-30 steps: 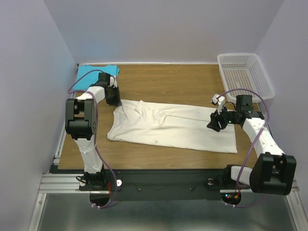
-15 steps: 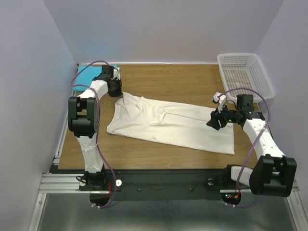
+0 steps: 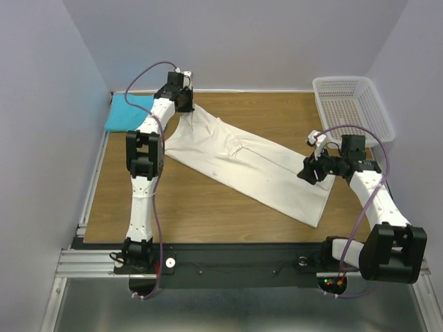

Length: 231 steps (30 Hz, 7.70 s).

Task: Fold and stack the t-shirts
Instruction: Fold the tshirt

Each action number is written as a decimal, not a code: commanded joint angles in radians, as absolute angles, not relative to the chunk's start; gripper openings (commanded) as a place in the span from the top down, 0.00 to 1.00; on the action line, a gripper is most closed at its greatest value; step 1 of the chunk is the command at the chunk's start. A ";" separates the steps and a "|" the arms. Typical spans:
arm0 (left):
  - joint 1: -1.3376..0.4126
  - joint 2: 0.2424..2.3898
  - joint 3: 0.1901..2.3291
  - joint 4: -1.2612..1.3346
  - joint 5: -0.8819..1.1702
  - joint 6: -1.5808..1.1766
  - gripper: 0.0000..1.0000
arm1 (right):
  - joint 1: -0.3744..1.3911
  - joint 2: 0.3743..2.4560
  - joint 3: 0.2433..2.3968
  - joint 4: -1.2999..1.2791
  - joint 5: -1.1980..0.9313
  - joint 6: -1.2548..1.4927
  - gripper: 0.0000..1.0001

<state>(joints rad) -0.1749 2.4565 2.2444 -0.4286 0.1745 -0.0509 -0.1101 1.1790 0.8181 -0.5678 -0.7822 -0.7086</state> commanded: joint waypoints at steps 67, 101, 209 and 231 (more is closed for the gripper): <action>-0.061 0.802 0.601 -0.041 0.235 -0.453 0.22 | 0.285 2.580 2.284 -0.588 -0.592 0.097 0.43; -0.061 0.811 0.558 -0.017 0.256 -0.460 0.23 | 0.192 2.493 2.157 -0.516 -0.413 0.161 0.99; -0.156 1.103 0.582 0.213 0.551 -0.483 0.39 | -0.034 1.738 1.098 -0.514 -0.425 -0.379 0.30; -0.190 0.896 0.463 0.147 0.565 -0.549 0.39 | -0.037 1.732 0.999 -0.610 -0.324 -0.425 0.78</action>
